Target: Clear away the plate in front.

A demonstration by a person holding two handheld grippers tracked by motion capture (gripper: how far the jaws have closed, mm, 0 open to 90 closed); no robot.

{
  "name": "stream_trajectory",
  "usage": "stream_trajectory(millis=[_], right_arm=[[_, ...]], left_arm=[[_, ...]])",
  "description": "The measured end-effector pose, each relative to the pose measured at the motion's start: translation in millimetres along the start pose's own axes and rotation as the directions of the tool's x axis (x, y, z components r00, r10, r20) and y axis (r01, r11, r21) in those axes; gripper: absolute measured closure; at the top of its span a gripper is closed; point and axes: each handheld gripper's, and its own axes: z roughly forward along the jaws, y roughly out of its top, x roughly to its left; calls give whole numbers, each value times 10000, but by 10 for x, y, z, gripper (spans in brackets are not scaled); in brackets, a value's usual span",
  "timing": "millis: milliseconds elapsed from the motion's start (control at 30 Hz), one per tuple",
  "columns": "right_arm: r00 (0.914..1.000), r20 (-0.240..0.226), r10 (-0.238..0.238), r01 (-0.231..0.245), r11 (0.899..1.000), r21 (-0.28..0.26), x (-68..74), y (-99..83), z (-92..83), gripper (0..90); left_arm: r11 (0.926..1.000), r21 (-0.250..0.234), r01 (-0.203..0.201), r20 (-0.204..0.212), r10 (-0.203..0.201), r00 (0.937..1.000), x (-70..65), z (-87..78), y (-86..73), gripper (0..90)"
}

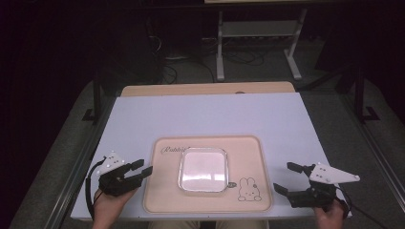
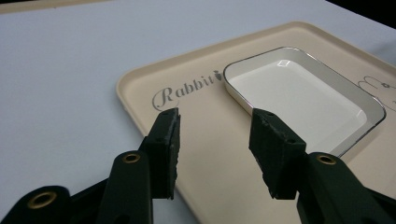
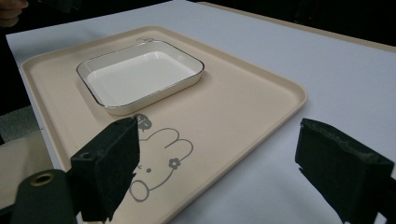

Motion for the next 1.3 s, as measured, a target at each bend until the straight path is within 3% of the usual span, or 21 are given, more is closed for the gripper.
stream_trajectory(millis=[433, 733, 1000, 1300], right_arm=[[10000, 24, 33, -33, 10000, 4, -16, -4, -2, 130], [10000, -5, 77, -77, 10000, 24, -16, -4, 10, 130], [9999, -118, 46, -44, 9999, 142, -7, 2, 47, 130], [9997, -233, 11, -8, 9999, 147, -4, 1, 50, 130]], left_arm=[[9999, 92, -134, -279, 137, 9995, 36, -92, -153, 429], [9998, 6, -215, -236, 215, 9995, 33, -161, -278, 353], [9978, 29, -668, -165, 669, 9976, 19, -132, -360, 321], [9997, 91, -223, -136, 224, 9997, 108, -95, -409, 289]])
